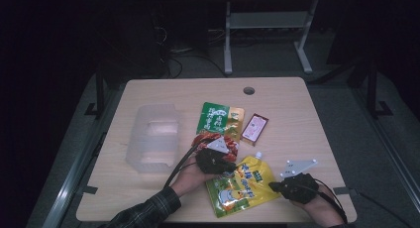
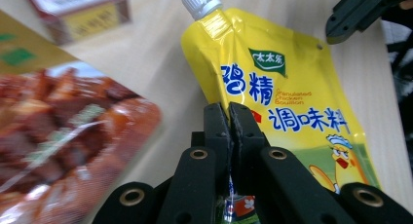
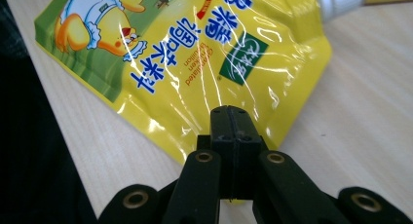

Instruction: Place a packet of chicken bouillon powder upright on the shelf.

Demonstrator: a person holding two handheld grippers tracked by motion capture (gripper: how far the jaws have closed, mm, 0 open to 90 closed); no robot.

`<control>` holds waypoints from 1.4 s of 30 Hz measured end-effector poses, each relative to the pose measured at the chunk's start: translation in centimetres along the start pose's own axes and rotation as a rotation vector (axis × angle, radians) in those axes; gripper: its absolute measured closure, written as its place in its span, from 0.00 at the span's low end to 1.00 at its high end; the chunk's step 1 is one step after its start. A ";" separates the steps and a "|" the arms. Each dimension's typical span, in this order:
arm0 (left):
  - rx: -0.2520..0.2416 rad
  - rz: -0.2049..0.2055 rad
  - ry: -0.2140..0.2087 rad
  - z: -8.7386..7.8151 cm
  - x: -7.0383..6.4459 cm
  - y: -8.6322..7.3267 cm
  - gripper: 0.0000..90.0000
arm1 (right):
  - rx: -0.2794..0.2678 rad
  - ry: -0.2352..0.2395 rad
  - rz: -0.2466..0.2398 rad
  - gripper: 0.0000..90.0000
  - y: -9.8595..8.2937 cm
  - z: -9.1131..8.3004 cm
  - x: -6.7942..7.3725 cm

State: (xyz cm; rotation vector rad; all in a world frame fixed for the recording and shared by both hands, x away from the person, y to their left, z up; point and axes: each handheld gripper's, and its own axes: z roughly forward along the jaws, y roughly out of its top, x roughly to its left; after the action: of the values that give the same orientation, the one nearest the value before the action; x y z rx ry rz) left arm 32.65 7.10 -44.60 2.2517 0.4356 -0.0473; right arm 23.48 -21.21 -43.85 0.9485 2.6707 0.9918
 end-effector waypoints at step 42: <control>-0.304 -0.023 0.073 -7.2 -0.2 1.0 0.98 | -0.294 0.293 0.149 0.80 3.3 2.7 -4.2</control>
State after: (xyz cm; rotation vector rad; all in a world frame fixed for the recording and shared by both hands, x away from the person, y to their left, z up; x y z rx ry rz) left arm 31.99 11.76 -39.10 1.9540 0.4742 0.0845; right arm 29.38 -20.33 -44.21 1.0152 2.5930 1.6178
